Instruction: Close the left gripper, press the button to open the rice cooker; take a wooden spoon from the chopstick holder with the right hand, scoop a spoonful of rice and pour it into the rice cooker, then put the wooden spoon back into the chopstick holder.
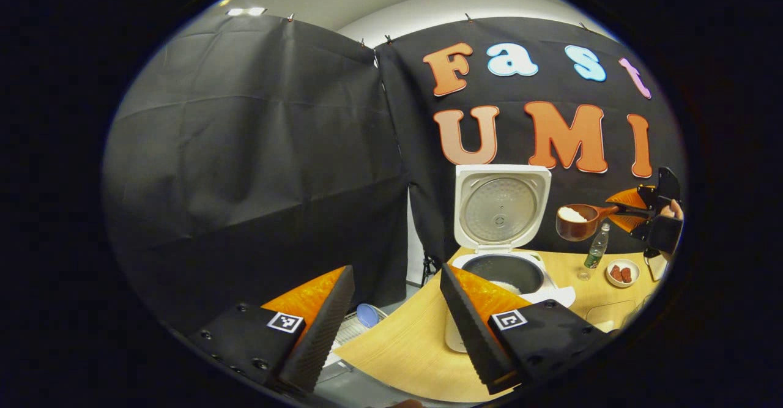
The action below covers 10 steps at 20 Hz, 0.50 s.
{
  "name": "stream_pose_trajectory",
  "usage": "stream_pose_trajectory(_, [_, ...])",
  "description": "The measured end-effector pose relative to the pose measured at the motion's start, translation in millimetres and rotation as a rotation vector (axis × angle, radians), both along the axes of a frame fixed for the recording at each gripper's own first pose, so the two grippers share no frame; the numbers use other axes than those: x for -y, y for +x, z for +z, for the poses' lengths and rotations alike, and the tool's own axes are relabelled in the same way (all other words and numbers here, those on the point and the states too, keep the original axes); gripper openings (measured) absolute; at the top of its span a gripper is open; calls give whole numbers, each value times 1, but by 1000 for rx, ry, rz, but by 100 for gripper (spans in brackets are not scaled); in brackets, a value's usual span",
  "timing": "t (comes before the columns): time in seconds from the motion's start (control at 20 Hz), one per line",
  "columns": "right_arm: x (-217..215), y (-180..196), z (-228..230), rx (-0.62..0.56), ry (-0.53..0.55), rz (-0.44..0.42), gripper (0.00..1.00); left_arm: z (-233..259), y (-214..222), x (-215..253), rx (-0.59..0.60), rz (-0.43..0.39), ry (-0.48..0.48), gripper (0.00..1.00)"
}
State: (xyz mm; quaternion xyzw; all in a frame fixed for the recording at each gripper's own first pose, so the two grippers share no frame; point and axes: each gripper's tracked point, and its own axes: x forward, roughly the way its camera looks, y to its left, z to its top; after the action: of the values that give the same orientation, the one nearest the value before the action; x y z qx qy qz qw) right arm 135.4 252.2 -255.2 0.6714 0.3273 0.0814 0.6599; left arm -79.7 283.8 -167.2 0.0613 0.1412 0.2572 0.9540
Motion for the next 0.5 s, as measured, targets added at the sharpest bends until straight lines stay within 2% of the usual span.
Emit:
stream_pose_trajectory(0.2, [-28,30,-5,38,-202,24,12,-7,-2,-27,-15,33,-28,96])
stream_pose_trajectory(0.5, [-65,54,-14,134,-536,100,12,-20,9,-59,-57,8,-43,96])
